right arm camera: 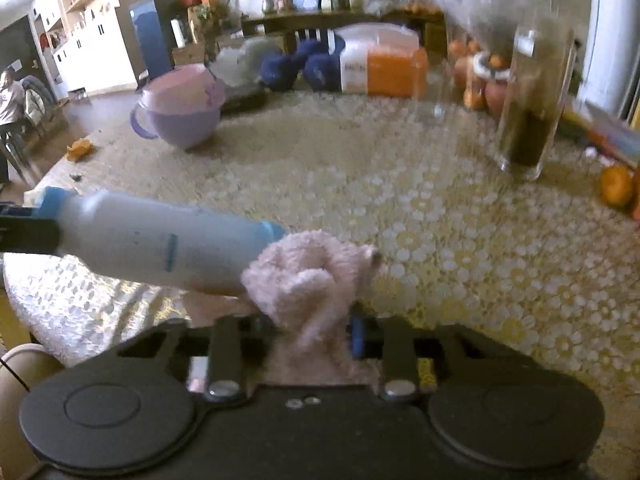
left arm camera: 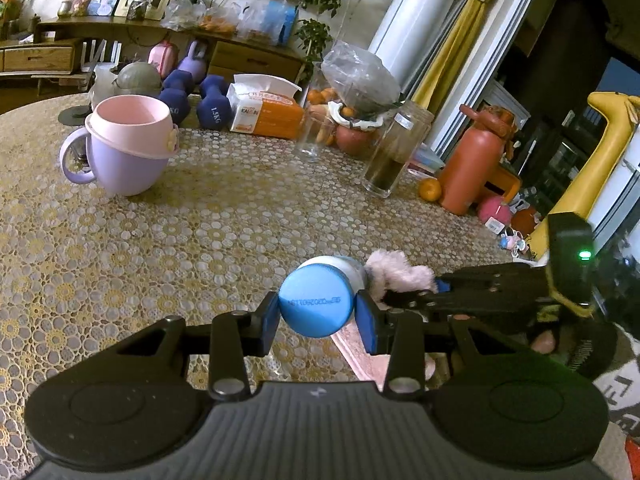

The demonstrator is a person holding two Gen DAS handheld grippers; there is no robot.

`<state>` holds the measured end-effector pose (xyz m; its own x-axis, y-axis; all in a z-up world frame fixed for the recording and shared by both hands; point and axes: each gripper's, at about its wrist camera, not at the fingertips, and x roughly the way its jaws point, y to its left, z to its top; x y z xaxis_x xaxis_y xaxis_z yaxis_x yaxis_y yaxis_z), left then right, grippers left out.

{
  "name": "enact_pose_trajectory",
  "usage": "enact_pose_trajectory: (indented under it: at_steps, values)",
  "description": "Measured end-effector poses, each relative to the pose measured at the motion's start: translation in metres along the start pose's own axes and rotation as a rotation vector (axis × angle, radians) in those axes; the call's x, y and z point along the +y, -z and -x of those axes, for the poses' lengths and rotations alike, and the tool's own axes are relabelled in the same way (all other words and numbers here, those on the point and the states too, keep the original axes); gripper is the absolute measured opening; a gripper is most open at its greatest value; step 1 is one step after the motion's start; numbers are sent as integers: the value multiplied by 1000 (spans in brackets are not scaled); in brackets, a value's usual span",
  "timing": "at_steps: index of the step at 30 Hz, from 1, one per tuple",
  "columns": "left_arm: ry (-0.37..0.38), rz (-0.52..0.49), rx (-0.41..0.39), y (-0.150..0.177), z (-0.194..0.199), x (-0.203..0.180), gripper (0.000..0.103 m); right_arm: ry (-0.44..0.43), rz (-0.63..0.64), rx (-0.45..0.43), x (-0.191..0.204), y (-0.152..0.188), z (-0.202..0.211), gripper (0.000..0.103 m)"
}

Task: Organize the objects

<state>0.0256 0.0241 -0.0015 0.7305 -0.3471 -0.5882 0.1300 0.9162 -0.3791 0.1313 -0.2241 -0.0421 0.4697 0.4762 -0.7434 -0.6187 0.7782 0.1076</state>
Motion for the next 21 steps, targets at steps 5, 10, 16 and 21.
enact_pose_trajectory:
  at_steps: [5,10,16,21]
  values:
    - [4,-11,-1,-1,0,0,39,-34,23,-109,19,-16,40,21]
    - [0,-41,-5,-2,0,-4,39,-125,138,-132,61,-32,57,21]
    - [-5,-29,6,-1,-1,0,39,-114,144,-104,66,-38,32,21]
    - [-11,-38,-1,-2,-1,2,39,-30,122,-63,50,-34,13,21]
